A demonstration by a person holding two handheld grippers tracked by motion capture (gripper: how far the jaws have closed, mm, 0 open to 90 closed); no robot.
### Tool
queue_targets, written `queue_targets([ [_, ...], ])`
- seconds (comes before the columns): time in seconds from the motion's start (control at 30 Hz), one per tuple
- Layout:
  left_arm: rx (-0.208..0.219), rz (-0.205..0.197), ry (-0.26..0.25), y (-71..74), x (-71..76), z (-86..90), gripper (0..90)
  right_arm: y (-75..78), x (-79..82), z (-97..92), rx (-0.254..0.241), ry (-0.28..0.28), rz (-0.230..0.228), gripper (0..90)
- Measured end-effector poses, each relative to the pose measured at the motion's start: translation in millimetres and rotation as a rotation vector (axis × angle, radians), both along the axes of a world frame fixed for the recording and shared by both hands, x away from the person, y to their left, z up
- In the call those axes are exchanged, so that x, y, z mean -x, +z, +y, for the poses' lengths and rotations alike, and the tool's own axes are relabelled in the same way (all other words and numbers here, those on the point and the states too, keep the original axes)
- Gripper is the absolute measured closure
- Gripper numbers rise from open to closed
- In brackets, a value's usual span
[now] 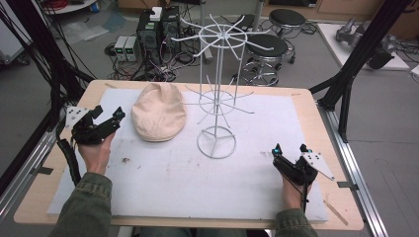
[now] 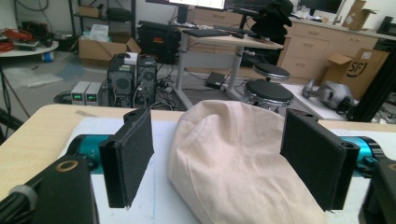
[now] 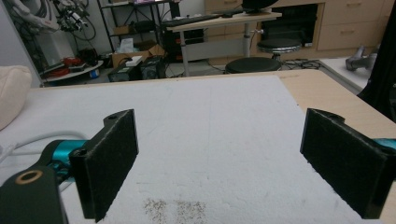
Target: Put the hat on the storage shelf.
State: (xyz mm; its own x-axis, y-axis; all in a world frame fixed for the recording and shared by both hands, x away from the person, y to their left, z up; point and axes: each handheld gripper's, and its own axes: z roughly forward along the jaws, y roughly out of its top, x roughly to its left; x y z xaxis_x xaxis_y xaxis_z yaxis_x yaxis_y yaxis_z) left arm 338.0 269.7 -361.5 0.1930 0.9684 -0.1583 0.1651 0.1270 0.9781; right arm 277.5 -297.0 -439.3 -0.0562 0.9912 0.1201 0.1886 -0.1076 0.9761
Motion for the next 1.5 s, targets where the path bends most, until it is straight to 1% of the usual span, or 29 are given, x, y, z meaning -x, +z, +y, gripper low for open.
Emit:
queue_targets([
  [0.03, -0.003, -0.003, -0.005, 1.6, -1.5, -0.9, 26.1, 0.1, 0.0, 0.2, -0.001, 0.0, -0.001, 10.2],
  [0.07, -0.007, -0.003, -0.026, 4.8, -4.9, -2.5, 26.4, 0.1, -0.1, 0.1, 0.001, 0.001, -0.003, 10.2],
  [0.1, -0.007, -0.003, -0.026, 4.8, -4.9, -2.5, 27.2, 0.1, -0.1, 0.1, 0.002, 0.002, -0.003, 10.2],
  [0.17, -0.02, 0.014, -0.062, 9.9, -11.8, -5.1, 27.5, 0.0, -0.3, 0.0, 0.001, 0.0, -0.002, 10.2],
  [0.2, -0.02, 0.014, -0.062, 9.9, -11.8, -5.1, 27.6, 0.0, -0.4, -0.1, 0.001, -0.001, -0.001, 10.2],
  [0.3, -0.033, 0.021, -0.084, 14.9, -19.3, -9.9, 27.7, -0.1, -0.6, -0.6, 0.0, 0.0, -0.003, 10.2],
  [0.4, -0.04, 0.041, -0.123, 18.8, -29.0, -16.7, 27.6, 0.0, -0.4, -0.8, -0.001, 0.001, -0.003, 10.2],
  [0.43, -0.049, 0.054, -0.152, 21.0, -35.5, -22.0, 27.6, 0.0, -0.4, -0.8, 0.0, 0.001, -0.004, 10.2],
  [0.47, -0.049, 0.054, -0.152, 21.0, -35.5, -22.0, 27.6, 0.1, -0.3, -0.6, 0.002, 0.0, -0.003, 10.2],
  [0.5, -0.057, 0.058, -0.162, 22.1, -38.7, -24.7, 27.6, 0.1, -0.2, -0.5, 0.002, 0.0, -0.005, 10.2],
  [0.53, -0.065, 0.065, -0.176, 23.2, -42.0, -27.9, 27.6, 0.2, -0.2, -0.3, 0.001, -0.001, -0.005, 10.2],
  [0.57, -0.075, 0.075, -0.202, 25.3, -48.4, -34.7, 27.6, 0.3, -0.2, -0.3, 0.003, -0.001, -0.006, 10.2],
  [0.6, -0.075, 0.075, -0.202, 25.3, -48.4, -34.7, 27.6, 0.5, 0.0, -0.3, 0.003, 0.0, -0.006, 10.2],
  [0.63, -0.081, 0.081, -0.217, 26.5, -51.5, -37.8, 27.9, 0.5, 0.0, -0.1, 0.005, 0.0, -0.007, 10.2],
  [0.7, -0.074, 0.105, -0.251, 29.3, -58.4, -42.9, 27.9, 0.6, 0.0, 0.0, 0.005, 0.001, -0.01, 10.2],
  [0.73, -0.075, 0.124, -0.275, 31.3, -65.1, -46.7, 27.9, 0.8, 0.5, 0.4, 0.004, 0.001, -0.007, 10.2],
  [0.8, -0.08, 0.128, -0.28, 32.0, -67.8, -48.6, 28.0, 0.9, 0.7, 0.4, 0.005, 0.002, -0.006, 10.2],
  [0.9, -0.087, 0.15, -0.303, 32.6, -76.8, -53.8, 28.5, 1.1, 0.9, 0.3, 0.009, 0.003, -0.011, 10.2],
  [0.97, -0.092, 0.171, -0.323, 31.7, -83.2, -57.2, 28.6, 1.1, 0.9, 0.4, 0.01, 0.004, -0.01, 10.2],
  [1.0, -0.093, 0.176, -0.333, 30.5, -85.8, -59.1, 30.0, 1.2, 1.1, 0.8, 0.008, 0.005, -0.008, 10.2],
  [1.03, -0.089, 0.187, -0.344, 28.5, -87.8, -60.3, 30.1, 1.1, 1.2, 0.6, 0.014, 0.007, -0.01, 10.2],
  [1.07, -0.065, 0.231, -0.372, 22.0, -92.2, -62.9, 29.9, 1.1, 1.2, 0.8, 0.017, 0.006, -0.009, 10.2],
  [1.1, -0.065, 0.231, -0.372, 22.0, -92.2, -62.9, 29.8, 1.1, 1.1, 0.8, 0.017, 0.01, -0.014, 10.2],
  [1.13, -0.08, 0.268, -0.391, 15.0, -96.6, -68.1, 29.2, 1.2, 1.2, 1.0, 0.016, 0.01, -0.014, 10.2],
  [1.17, -0.097, 0.277, -0.398, 12.2, -98.2, -70.7, 29.1, 1.2, 1.2, 1.1, 0.016, 0.01, -0.015, 10.2],
  [1.33, -0.107, 0.3, -0.419, 2.4, -105.1, -79.4, 29.6, 1.4, 1.5, 0.9, 0.018, 0.008, -0.012, 10.2],
  [1.4, -0.105, 0.321, -0.426, -3.1, -109.2, -81.5, 30.0, 1.1, 1.0, 0.8, 0.014, 0.005, -0.011, 10.2],
  [1.47, -0.117, 0.356, -0.432, -11.5, -114.9, -82.9, 30.0, 0.9, 0.6, 0.8, 0.01, 0.007, -0.013, 10.2],
  [1.5, -0.117, 0.356, -0.432, -11.5, -114.9, -82.9, 30.0, 0.9, 0.6, 0.8, 0.01, 0.007, -0.013, 10.2],
])
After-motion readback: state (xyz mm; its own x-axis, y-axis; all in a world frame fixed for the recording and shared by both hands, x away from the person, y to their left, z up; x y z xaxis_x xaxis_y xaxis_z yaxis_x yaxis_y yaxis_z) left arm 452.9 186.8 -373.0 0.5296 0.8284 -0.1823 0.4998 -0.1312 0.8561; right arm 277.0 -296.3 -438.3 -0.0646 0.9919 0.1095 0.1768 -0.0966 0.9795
